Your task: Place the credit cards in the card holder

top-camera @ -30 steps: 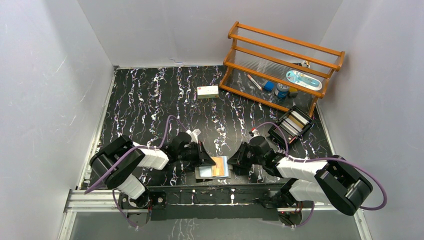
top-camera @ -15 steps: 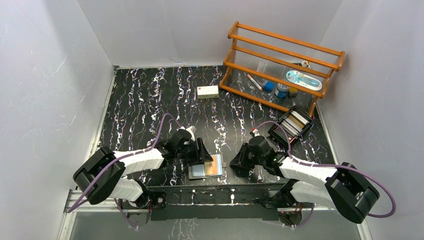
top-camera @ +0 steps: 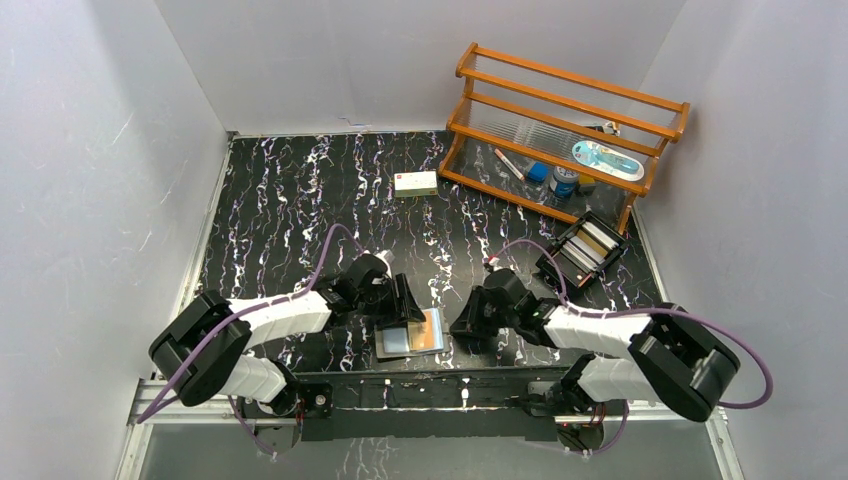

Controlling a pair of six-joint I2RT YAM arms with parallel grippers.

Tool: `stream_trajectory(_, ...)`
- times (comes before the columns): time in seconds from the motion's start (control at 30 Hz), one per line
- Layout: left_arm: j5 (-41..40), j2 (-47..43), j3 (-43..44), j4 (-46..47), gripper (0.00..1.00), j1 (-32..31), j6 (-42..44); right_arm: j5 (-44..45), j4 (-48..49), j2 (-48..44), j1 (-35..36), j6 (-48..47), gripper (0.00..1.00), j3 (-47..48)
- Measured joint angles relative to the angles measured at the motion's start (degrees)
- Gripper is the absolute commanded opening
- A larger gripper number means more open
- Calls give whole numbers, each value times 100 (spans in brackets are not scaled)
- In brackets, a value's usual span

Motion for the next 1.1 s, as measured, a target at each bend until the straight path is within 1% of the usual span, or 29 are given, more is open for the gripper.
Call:
stream_trajectory(0.23, 2, 225, 199, -61, 51, -55, -44, 116, 114, 577, 393, -2, 18, 433)
stream_trajectory(0.57, 249, 240, 221, 256, 52, -72, -433, 367, 136, 638, 592, 116, 18, 479)
stream_trajectory(0.67, 258, 181, 245, 186, 52, -70, -452, 385, 199, 686, 625, 153, 19, 485)
stream_trajectory(0.8, 197, 72, 450, -299, 54, -70, -376, 413, 181, 737, 671, 127, 23, 553)
stream_trajectory(0.9, 177, -74, 656, -798, 55, -13, -223, 509, 59, 678, 713, -92, 30, 605)
stream_trajectory(1.0, 192, -177, 1025, -1386, 57, 164, 79, 570, -236, 424, 745, -660, 35, 669)
stream_trajectory(1.1, 170, -317, 1445, -1934, 59, 485, 433, 671, -560, 173, 750, -1300, 36, 872)
